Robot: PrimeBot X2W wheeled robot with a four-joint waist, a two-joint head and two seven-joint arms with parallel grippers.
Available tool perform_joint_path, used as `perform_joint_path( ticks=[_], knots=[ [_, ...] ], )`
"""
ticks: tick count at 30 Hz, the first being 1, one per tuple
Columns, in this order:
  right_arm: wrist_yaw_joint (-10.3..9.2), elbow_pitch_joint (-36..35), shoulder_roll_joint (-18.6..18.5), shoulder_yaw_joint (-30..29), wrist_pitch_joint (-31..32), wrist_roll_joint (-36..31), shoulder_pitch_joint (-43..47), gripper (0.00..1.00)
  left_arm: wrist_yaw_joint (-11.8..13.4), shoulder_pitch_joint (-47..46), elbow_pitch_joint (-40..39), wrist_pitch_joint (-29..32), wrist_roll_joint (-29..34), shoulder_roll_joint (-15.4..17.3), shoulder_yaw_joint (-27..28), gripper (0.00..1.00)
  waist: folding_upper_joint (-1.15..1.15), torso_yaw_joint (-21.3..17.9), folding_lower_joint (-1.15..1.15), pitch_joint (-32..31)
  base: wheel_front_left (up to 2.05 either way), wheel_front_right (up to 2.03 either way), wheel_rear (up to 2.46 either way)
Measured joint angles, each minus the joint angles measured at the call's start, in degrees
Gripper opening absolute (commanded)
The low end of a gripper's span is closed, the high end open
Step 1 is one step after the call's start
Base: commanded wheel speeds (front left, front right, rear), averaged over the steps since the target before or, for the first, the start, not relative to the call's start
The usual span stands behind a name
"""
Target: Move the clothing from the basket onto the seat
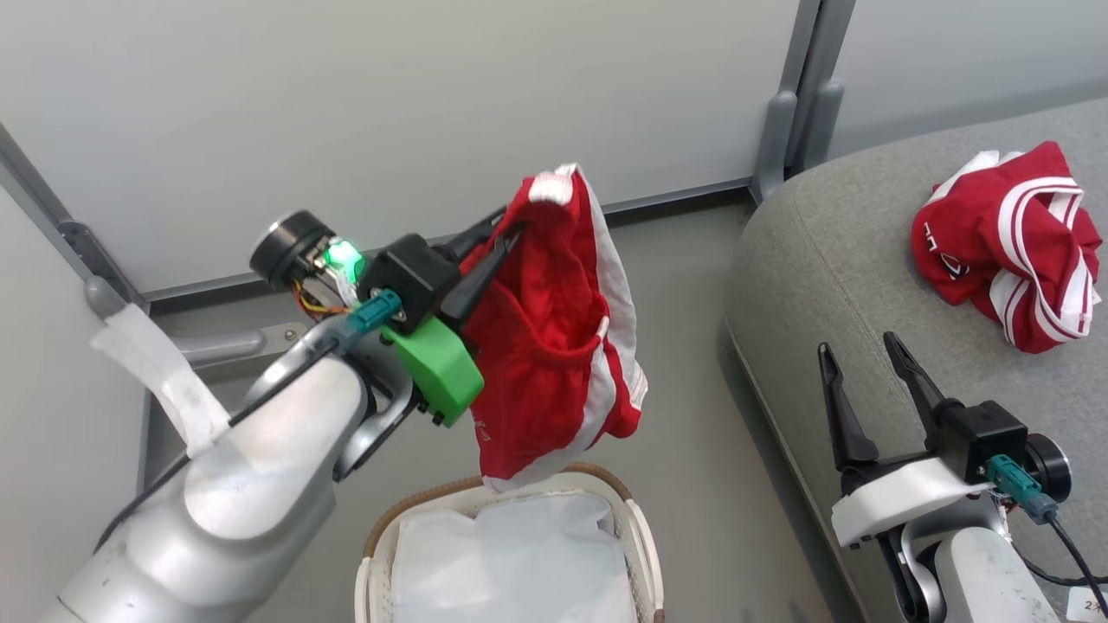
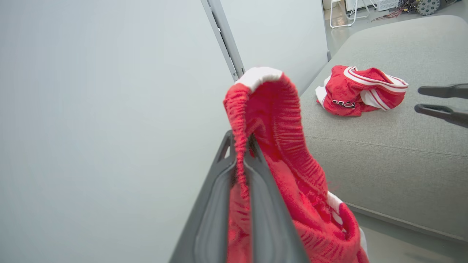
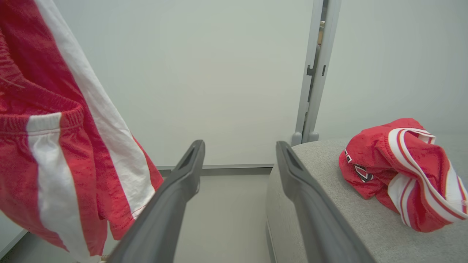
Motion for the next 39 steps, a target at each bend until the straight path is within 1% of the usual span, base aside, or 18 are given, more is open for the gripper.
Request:
perform_joint_path(
  ticks=[5,10,14,17,21,33,39],
  knots=[
    [0.00,0.00,0.01,1.79,0.00,-0.09,-0.73,1.00,0.00,-5.80,-1.02,1.22,-0.94,0.84,0.07,0.00,0.00,0.66,0.00,-2.16,0.00,0.00,0.00],
    [0.00,0.15,0.01,4.76,0.00,-0.07,-1.68,1.00,0.00,-10.10,0.46,1.30,-1.96,0.94,0.01,0.00,0.00,0.15,0.00,-2.61,0.00,0.00,0.00],
    [0.00,0.20,-0.03,10.66,0.00,0.78,-2.68,1.00,0.00,-13.38,2.42,1.20,-2.26,0.69,-0.46,0.00,0.00,-0.11,0.00,-2.84,0.00,0.00,0.00],
    [0.00,0.74,0.00,16.36,0.00,1.27,-3.16,1.00,0.00,-14.78,3.30,1.14,-2.59,-0.24,-0.94,0.00,0.00,-0.08,0.00,-3.04,0.00,0.00,0.00],
    [0.00,2.08,0.03,21.39,0.00,2.27,-4.81,1.00,-0.01,-16.39,3.86,0.93,-3.11,-1.67,-2.41,0.00,0.00,0.43,0.00,-3.31,0.00,0.00,0.00],
    [0.00,10.51,-0.02,24.86,0.00,1.75,-12.34,1.00,-0.01,-19.58,3.69,-0.18,-4.54,-4.43,-6.42,0.00,0.00,2.74,0.00,-4.34,0.00,0.00,0.00],
    [0.00,11.69,-0.11,30.89,0.00,2.82,-15.55,1.00,-0.01,-20.08,2.56,-0.49,-5.56,-5.13,-7.64,0.00,0.00,3.63,0.00,-4.85,0.00,0.00,0.00]
  ],
)
